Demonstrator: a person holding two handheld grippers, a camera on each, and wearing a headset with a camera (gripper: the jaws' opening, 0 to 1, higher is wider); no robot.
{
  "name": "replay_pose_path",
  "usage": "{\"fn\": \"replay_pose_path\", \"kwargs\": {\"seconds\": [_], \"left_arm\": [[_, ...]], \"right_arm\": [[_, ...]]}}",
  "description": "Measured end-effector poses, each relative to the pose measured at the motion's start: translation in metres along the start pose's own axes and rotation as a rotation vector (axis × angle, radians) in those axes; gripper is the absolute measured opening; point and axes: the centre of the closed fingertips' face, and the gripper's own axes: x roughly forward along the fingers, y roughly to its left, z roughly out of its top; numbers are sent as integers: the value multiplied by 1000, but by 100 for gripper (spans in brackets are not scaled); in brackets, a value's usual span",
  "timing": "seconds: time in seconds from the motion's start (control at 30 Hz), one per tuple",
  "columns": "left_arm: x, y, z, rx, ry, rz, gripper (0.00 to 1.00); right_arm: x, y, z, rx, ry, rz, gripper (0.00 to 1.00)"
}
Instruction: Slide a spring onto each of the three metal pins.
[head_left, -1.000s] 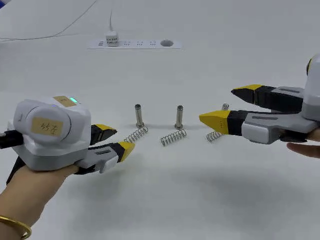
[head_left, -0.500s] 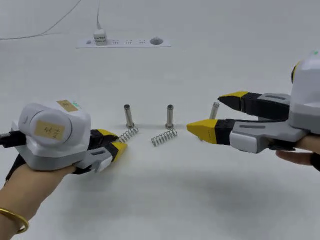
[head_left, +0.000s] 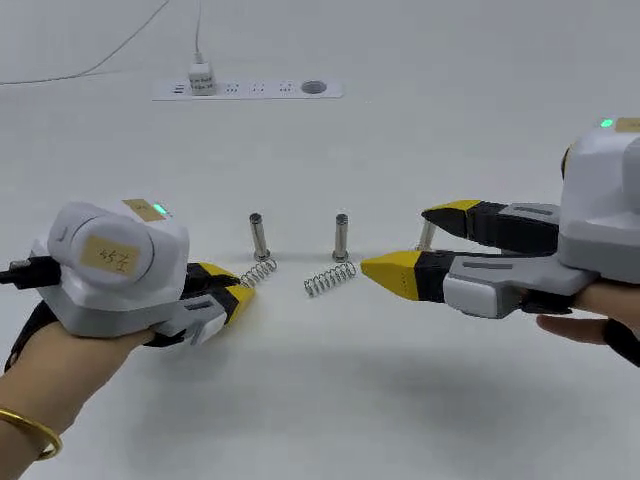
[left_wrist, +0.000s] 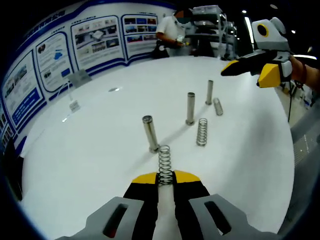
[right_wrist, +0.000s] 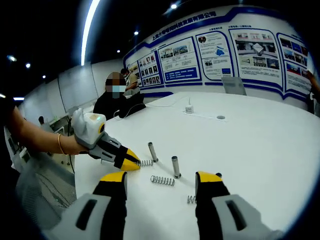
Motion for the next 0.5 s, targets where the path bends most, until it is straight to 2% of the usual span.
{"fn": "replay_pose_path", "kwargs": {"seconds": [0.07, 0.17, 0.23, 0.3, 0.43, 0.5], "left_arm": [[-6, -4, 6, -29, -51, -1, 10], [-15, -6, 11, -45, -72, 8, 10], [-21, -9, 16, -76, -96, 8, 10], [-28, -11, 25, -122, -143, 4, 10], [-40, -18, 38, -163, -202, -14, 10], [-46, -21, 47, -205, -243, -18, 10]], "right_arm": [[0, 1, 0, 0, -4, 1, 55], [-1, 4, 2, 11, -8, 14, 55], [-2, 6, 4, 18, -17, 20, 54], [-2, 8, 6, 30, -24, 27, 54], [-2, 14, 11, 48, -39, 43, 51], [-1, 18, 15, 59, -52, 55, 51]]}}
